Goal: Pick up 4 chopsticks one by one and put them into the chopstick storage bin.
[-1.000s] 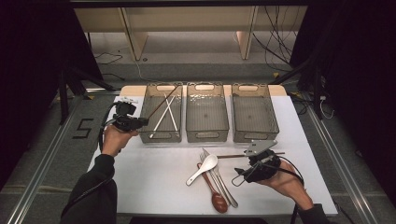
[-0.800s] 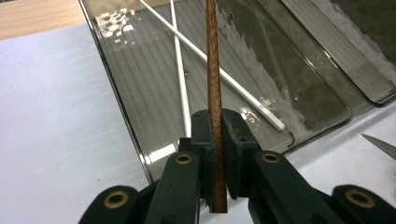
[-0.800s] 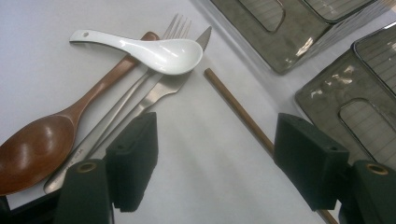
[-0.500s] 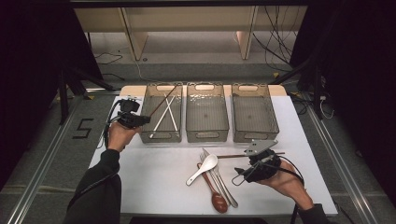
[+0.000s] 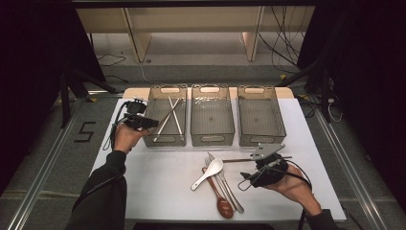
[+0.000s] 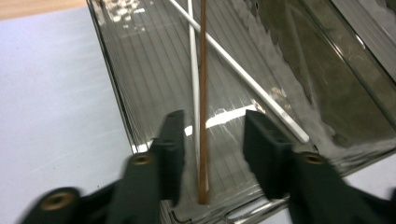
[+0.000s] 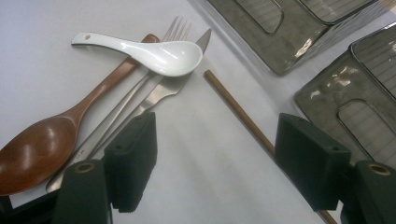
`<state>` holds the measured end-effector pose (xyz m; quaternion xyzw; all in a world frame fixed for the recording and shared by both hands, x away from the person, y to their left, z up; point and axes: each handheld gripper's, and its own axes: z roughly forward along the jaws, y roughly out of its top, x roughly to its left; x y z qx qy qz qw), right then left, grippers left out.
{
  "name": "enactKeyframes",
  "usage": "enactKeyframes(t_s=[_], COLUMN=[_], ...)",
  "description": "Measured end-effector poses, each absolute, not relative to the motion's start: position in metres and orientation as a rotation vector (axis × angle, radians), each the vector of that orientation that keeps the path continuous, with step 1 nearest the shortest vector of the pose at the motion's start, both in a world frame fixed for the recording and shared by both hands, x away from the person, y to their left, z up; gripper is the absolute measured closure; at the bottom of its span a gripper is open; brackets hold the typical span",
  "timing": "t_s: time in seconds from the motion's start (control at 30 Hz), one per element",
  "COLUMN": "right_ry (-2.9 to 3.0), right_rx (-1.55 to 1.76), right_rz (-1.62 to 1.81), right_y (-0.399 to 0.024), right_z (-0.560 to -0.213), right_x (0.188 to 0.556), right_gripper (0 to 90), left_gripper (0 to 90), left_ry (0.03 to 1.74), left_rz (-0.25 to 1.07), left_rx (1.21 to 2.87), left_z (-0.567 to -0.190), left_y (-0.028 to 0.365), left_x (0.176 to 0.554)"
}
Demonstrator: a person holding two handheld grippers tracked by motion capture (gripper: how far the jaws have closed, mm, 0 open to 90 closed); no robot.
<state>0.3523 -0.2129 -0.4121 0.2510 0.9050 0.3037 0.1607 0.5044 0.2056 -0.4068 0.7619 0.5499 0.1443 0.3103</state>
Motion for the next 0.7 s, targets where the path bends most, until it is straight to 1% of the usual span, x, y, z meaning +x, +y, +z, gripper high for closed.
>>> enactKeyframes(t_s=[0.07, 0.3, 0.5, 0.7], right_ry=[2.588, 2.576, 2.568, 2.601], right_rx=[0.719, 0.728, 0.754, 0.818], right_rz=[0.868, 0.871, 0.861, 0.825], right_y=[-0.213, -0.215, -0.221, -0.231], right_z=[-0.412, -0.411, -0.410, -0.417], right_x=[0.352, 0.353, 0.358, 0.374], right_gripper=[31.0, 30.9, 30.9, 31.3], left_gripper=[45.1, 34.0, 28.4, 24.6], left_ry=[1.460, 1.414, 1.326, 1.242], left_rz=[0.373, 0.331, 0.278, 0.253], left_rx=[1.983, 1.932, 1.882, 1.867], left_z=[-0.405, -0.394, -0.389, -0.391], left_y=[0.206, 0.209, 0.212, 0.209], left_x=[0.503, 0.489, 0.462, 0.431])
